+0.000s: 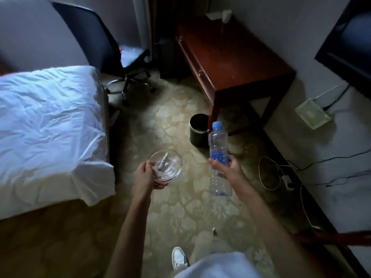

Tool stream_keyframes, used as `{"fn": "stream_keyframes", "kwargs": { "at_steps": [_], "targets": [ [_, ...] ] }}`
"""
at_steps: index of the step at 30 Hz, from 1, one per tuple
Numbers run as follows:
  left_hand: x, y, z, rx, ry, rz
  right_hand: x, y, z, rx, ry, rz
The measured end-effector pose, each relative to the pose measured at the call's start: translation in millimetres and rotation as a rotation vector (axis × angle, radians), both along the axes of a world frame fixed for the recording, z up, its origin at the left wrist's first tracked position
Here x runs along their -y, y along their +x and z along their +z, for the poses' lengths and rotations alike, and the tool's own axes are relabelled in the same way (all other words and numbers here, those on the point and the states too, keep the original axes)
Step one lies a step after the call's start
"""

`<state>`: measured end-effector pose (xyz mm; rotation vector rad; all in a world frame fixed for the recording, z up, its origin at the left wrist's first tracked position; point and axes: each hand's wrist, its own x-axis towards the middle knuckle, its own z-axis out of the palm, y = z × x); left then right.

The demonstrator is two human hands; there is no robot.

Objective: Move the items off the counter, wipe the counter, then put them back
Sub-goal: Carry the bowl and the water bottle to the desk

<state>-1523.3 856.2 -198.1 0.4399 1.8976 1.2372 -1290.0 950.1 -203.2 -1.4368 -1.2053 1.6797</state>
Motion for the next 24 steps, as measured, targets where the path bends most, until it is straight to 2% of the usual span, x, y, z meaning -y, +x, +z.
{"fn": "stream_keyframes", "kwargs": {
  "at_steps": [4, 9, 13, 17, 24],
  "targets": [
    [-94.2, -20.2, -2.5, 0.015, 0.017, -0.078, -63.3, -17.2, -16.0, -0.04, -0.068, -0.13],
    [-247.8, -39.6, -28.2, 0.056, -0.016, -0.161, -198.1, -47.8, -49.0, -0.068, -0.158, -0.23],
    [-370.7, -61.8, -21.3, 0.066, -0.058, -0.191, -317.0, -72.2, -41.4, -0.073, -0.134, -0.282],
    [-491.8, -83.1, 2.8, 0.012, -0.015, -0.252, -426.5, -74.1, -16.1, -0.052, -0.075, -0.313],
    [-672.5, -85.1, -9.8, -0.004, -0.041, -0.466, -547.1, -77.5, -30.9, -0.047, -0.083, -0.493]
  ]
}}
